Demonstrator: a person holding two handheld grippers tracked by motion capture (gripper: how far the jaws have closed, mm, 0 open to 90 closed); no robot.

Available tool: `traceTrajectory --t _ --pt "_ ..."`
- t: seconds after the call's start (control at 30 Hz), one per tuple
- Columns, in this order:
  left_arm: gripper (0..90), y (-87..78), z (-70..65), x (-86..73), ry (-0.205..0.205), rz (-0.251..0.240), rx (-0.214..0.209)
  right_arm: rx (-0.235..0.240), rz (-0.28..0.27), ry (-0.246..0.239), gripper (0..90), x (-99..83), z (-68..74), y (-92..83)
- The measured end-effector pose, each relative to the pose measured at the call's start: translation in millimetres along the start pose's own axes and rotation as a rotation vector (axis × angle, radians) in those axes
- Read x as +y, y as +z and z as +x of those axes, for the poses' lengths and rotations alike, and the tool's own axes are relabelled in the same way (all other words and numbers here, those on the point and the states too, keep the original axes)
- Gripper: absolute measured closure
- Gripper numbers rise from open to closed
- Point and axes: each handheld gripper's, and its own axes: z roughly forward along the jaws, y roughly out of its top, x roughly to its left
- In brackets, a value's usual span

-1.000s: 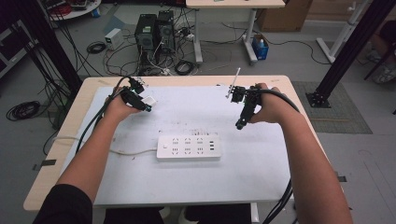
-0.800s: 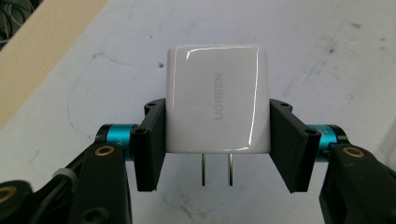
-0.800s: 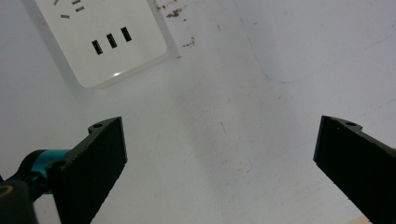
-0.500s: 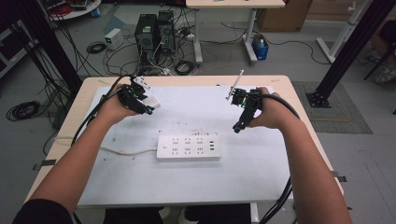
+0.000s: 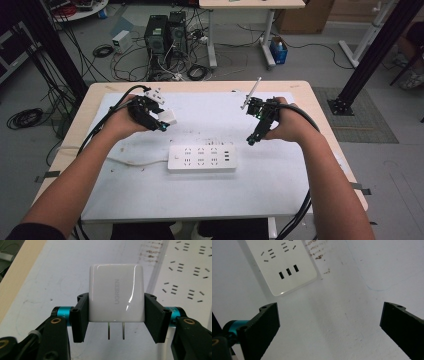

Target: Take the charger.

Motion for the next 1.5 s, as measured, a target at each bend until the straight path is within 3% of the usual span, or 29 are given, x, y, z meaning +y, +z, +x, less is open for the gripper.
traceTrajectory --t 0.2,0.5,0.8,1.0,1.23,1.37,1.47,1.5 --pt "42.5 2.1 -10.8 2.8 0.036 -0.027 0.014 0.016 -0.021 0.011 1.9 0.3 2.3 4.4" --pt "42.5 14.1 -38.8 10.6 0.116 -0.068 0.016 0.085 -0.095 0.044 1.9 6.3 9.2 13.7" --pt "42.5 19.5 -53.7 12.8 0.163 -0.107 0.015 0.188 -0.213 0.102 1.9 16.0 13.1 24.0" --pt "42.5 16.2 -61.5 15.2 0.193 -0.136 0.019 0.241 -0.263 0.141 1.9 23.2 15.1 35.2" --pt "42.5 13.5 -57.6 13.1 0.175 -0.12 0.029 0.239 -0.248 0.136 1.9 27.6 17.7 39.6" --pt "42.5 4.4 -51.4 10.2 0.143 -0.112 0.045 0.23 -0.266 0.138 1.9 23.3 16.9 31.3" --pt "42.5 1.2 -49.6 9.9 0.142 -0.11 0.047 0.232 -0.271 0.141 1.9 22.5 16.7 29.6" --pt "42.5 -3.5 -47.5 10.2 0.146 -0.102 0.059 0.213 -0.275 0.143 1.9 19.9 14.6 22.8"
